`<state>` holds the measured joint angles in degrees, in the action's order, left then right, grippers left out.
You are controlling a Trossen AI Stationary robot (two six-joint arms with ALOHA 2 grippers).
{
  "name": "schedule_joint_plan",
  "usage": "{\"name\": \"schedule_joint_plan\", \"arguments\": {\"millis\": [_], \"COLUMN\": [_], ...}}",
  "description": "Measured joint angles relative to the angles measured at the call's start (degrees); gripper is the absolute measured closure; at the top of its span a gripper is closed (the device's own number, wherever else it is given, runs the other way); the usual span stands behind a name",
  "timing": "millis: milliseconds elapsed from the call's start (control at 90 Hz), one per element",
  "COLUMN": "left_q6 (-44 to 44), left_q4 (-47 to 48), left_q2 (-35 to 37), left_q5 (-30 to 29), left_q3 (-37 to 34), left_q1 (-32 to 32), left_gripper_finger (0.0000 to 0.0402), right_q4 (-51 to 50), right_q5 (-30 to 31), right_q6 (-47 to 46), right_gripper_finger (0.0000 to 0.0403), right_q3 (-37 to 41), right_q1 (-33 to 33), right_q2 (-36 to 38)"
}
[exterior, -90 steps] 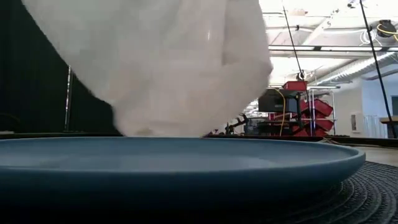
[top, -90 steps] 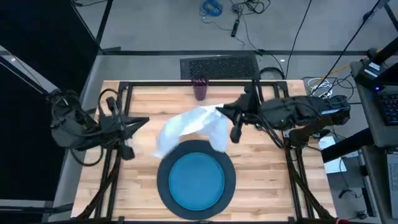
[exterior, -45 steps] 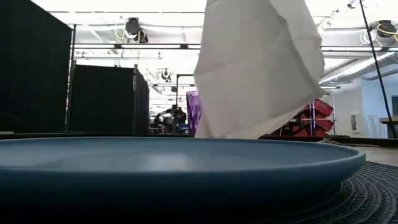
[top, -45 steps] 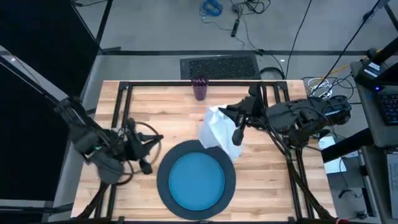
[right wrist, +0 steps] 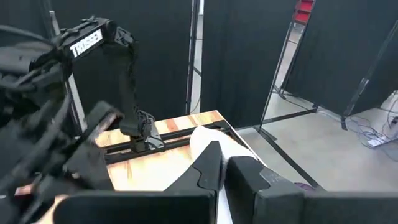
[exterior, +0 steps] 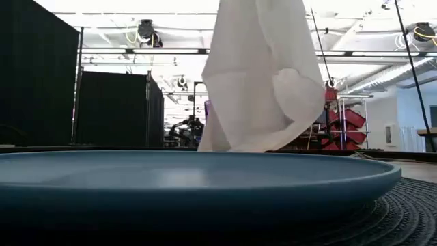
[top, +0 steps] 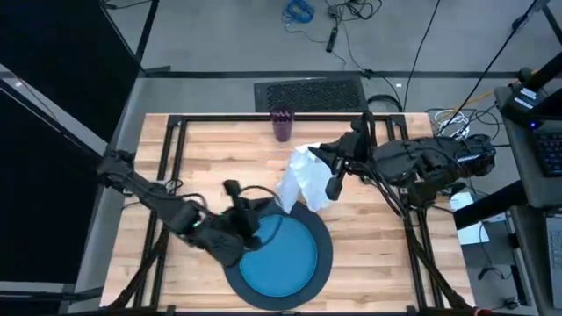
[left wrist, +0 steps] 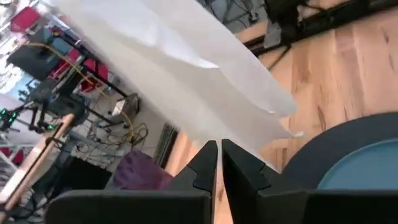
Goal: Set table place
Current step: Fold the white table napkin on the table
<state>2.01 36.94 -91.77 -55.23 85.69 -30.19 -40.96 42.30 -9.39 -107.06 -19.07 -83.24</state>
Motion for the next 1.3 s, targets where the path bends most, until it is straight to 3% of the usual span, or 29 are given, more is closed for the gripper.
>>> {"name": "schedule_joint_plan", "arguments": {"millis": [167, 256, 444, 678, 933, 1300], "left_q6": [1.4, 0.7, -8.5, -17.8, -15.2, -16.7], "left_q4": [-8.7, -13.0, -19.1, -19.8, -24.3, -30.3], "left_q2": [-1.6, -2.4, -5.0, -10.1, -16.1, -16.0], "left_q5": [12.1, 14.0, 9.3, 7.9, -0.9, -0.4], "left_q3": [0.0, 0.0, 0.0, 0.0, 0.0, 0.0], "left_q1": [2.7, 2.9, 3.6, 5.1, 7.0, 10.5], "left_gripper_finger": [0.0324, 0.029, 0.0241, 0.0233, 0.0233, 0.0233], "right_q4": [-0.8, -0.8, -2.1, -2.4, -2.2, -2.2], "right_q5": [0.0, 0.0, -0.1, 0.0, 0.0, -0.1], "right_q6": [0.0, -0.1, -0.5, -1.4, -1.5, -0.4], "right_gripper_finger": [0.0403, 0.0403, 0.0403, 0.0403, 0.0403, 0.0403], "right_q3": [0.0, 0.0, 0.0, 0.0, 0.0, 0.0], "right_q1": [0.0, -0.1, -0.2, -0.6, -1.1, -3.2], "right_q2": [0.0, 0.0, 0.2, 0.4, 0.4, 0.4]}}
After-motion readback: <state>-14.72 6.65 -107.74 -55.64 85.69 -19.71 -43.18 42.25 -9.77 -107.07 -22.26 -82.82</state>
